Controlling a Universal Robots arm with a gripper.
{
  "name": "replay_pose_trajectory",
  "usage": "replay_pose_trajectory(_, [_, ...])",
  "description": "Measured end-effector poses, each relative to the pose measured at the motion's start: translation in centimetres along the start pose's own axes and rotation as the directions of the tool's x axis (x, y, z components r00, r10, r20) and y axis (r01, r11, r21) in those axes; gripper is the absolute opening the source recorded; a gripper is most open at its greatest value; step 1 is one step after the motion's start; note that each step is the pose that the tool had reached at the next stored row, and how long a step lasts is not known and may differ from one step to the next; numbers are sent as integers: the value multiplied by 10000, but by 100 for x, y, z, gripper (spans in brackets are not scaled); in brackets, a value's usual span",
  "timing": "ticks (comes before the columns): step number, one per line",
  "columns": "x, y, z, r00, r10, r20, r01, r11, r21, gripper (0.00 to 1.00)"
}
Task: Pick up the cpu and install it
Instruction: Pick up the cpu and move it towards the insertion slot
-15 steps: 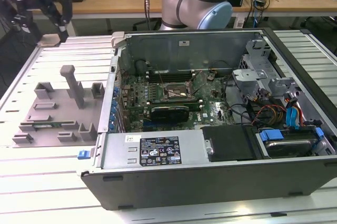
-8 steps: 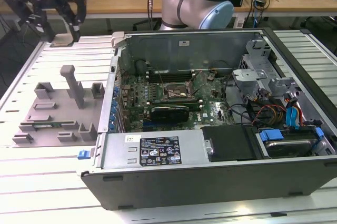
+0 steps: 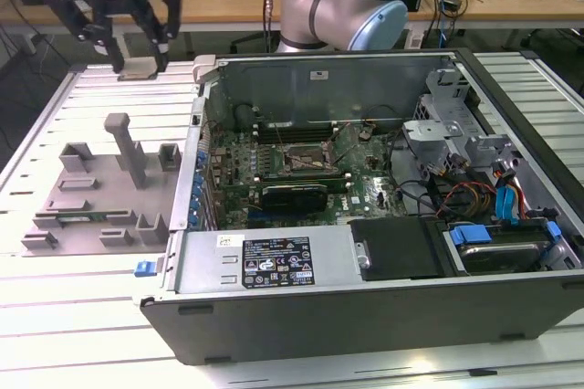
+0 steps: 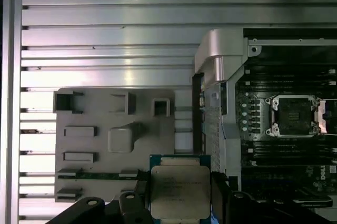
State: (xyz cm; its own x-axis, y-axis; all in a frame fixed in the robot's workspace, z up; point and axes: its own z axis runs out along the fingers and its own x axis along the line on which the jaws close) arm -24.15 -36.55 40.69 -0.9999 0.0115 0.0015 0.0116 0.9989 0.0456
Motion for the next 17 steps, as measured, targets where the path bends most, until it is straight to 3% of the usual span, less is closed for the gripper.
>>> replay_pose_trajectory(5, [-245, 3, 0, 10000, 2, 0, -2, 10000, 0, 55])
replay_pose_trajectory(17, [-697, 8, -1, 10000, 0, -1, 0, 10000, 1, 55])
